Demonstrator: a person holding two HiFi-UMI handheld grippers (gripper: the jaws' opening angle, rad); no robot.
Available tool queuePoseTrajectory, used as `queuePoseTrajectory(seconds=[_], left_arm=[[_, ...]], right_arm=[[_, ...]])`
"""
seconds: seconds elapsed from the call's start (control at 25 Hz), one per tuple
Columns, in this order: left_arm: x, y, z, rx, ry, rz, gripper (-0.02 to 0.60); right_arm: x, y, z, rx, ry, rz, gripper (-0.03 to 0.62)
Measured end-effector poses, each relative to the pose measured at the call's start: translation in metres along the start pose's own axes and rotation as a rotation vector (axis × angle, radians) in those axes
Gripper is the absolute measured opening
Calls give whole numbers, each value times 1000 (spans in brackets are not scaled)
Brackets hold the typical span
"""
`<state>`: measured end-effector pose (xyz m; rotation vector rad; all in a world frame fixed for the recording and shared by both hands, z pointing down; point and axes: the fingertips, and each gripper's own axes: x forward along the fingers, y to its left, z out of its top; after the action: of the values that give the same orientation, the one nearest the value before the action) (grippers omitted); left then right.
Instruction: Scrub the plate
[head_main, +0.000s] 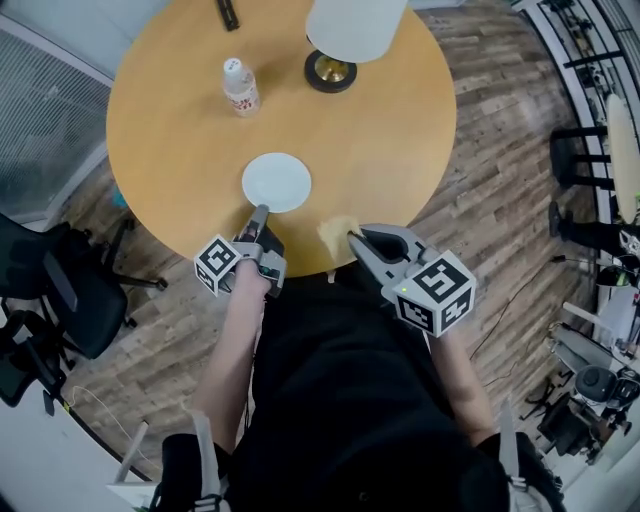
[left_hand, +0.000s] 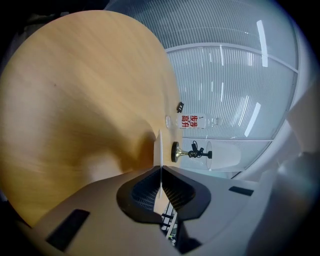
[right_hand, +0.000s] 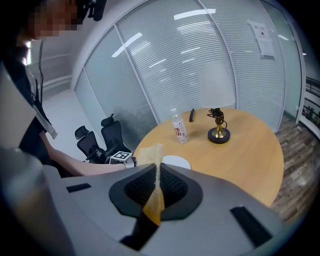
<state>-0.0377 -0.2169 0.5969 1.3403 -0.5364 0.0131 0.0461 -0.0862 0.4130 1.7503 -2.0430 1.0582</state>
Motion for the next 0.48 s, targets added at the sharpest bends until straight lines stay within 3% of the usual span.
queuePoseTrajectory(seconds=[0.2, 0.48], left_arm=[[6, 19, 5, -49, -8, 44, 20], [13, 40, 2, -59, 4, 127, 21]], right_arm=[[9, 1, 3, 14, 9, -3, 27], [2, -7, 1, 43, 27, -41, 27]])
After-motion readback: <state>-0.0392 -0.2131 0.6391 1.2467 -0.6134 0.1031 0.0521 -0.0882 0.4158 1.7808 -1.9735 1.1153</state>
